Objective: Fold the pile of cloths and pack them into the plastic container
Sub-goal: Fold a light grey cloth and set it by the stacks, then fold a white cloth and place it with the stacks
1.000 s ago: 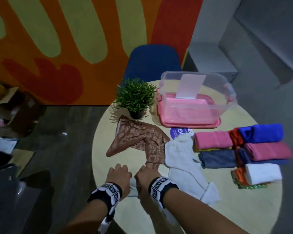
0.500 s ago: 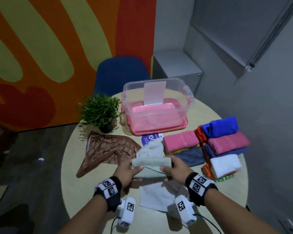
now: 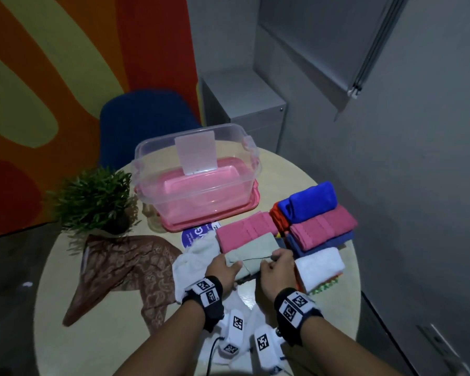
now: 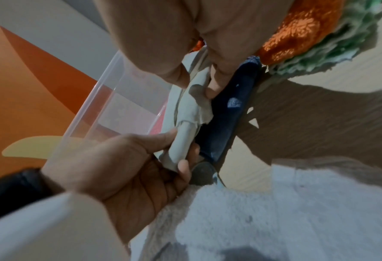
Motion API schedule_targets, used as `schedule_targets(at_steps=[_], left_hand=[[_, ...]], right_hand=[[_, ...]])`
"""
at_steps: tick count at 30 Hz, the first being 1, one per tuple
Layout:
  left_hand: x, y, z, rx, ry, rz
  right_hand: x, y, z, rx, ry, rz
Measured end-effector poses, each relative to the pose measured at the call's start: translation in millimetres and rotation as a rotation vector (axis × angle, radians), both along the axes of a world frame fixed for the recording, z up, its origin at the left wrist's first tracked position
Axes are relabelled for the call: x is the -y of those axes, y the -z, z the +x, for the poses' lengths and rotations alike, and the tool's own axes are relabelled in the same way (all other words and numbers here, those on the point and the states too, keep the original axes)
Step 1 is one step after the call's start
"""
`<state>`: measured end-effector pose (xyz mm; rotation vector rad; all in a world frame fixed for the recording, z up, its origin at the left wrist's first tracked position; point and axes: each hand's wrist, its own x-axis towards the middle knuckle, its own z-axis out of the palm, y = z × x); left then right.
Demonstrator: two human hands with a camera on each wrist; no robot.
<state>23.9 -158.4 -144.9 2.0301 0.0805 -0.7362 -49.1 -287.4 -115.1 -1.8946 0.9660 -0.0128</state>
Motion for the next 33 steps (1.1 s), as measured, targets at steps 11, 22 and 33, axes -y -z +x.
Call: schedule_targets(at_steps=[11,22,33], left_hand=[[21.9,5.0,-7.5,-0.072,-0.223,-0.003],[4.8,-5.4,-8.5,-0.075,-0.183,0.041],[-114.3,-34.1,3.8,0.346,0.101,0.325]], right_hand=[[-14.7,-14.2,-1.1,-0.190,-0.236,-0.124],[-17.8,-1.1,-5.2,-0.455,-0.578,-0.434],[-36.1,-23.8,-5.8,-0.205,-0.673,-0.616]])
